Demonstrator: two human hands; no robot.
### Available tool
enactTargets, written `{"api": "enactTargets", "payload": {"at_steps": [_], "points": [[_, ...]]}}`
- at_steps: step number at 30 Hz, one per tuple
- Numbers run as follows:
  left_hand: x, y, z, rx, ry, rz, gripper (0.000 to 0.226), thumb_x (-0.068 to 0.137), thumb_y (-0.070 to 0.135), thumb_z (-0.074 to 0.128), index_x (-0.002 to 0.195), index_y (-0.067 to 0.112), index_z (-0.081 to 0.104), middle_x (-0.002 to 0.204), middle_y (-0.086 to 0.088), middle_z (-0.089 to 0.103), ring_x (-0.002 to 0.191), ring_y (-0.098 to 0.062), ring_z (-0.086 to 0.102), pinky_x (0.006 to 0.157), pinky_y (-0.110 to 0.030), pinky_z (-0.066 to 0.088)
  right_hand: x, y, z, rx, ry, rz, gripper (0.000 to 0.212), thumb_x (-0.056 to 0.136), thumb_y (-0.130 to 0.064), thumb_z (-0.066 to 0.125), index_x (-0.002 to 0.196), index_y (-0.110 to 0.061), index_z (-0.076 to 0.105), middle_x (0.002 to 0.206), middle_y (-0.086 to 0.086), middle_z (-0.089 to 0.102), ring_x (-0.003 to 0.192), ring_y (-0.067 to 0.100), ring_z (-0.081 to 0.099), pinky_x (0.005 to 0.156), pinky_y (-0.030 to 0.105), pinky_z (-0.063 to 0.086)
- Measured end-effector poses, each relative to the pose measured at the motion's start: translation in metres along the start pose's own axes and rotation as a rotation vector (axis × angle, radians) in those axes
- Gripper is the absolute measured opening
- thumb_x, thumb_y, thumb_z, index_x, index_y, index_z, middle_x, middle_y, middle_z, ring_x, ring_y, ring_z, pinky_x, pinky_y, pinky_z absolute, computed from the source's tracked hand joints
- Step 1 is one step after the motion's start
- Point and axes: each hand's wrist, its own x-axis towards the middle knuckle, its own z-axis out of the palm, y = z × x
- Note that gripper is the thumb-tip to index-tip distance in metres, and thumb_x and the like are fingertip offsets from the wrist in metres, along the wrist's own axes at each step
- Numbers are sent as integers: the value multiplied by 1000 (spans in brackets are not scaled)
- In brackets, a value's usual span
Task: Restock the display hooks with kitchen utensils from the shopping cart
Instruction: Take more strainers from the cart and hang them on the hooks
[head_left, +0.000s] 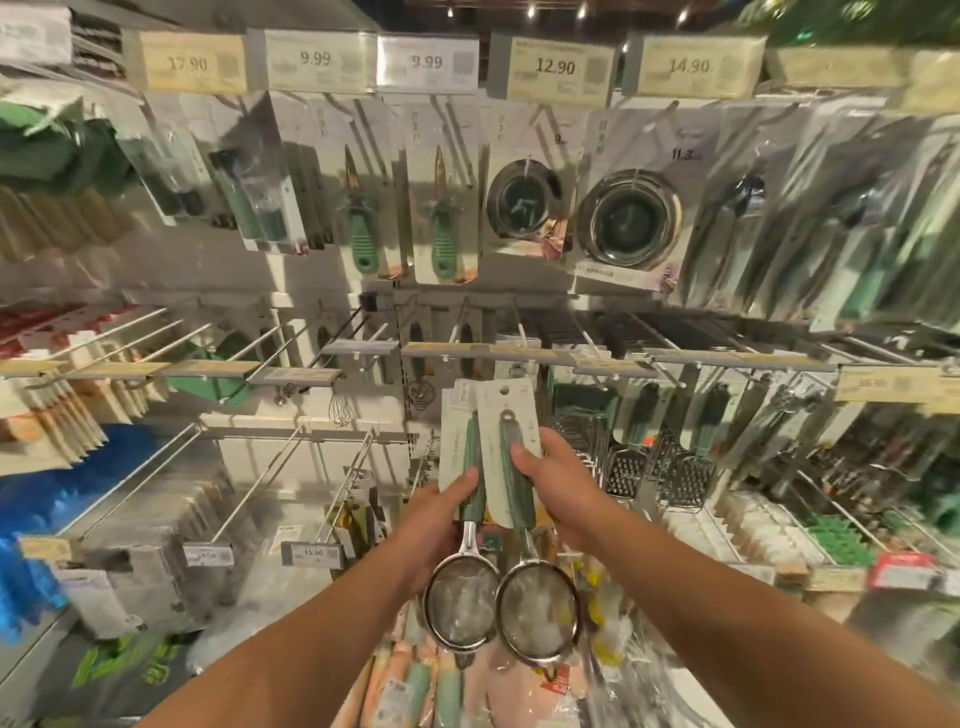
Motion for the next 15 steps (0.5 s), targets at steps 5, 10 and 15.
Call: {"api": "enactTargets", "payload": {"at_steps": [5,10,15], "points": [[3,1,-3,-37,71,36,27,99,30,68,119,14,60,104,-13,79,89,-40,77,77,-47,64,-4,-4,-7,-14,25,-72,22,108,-25,52,130,-27,55,125,-6,69,111,13,67,95,42,57],[-1,5,-3,-50,120,89,13,98,26,70,101,19,59,94,-7,77,95,-40,76,69,-39,63,-1,-13,-12,-19,77,-59,25,107,-32,54,131,-30,54,129,-6,67,117,20,64,105,52,51],[4,3,-13,14,139,105,56,89,40,79,132,10,62,114,-8,78,96,-32,78,89,-46,62,7,-21,-12,-89,93,-2,27,105,-36,56,131,-28,54,135,-4,63,122,25,60,109,54,47]]}}
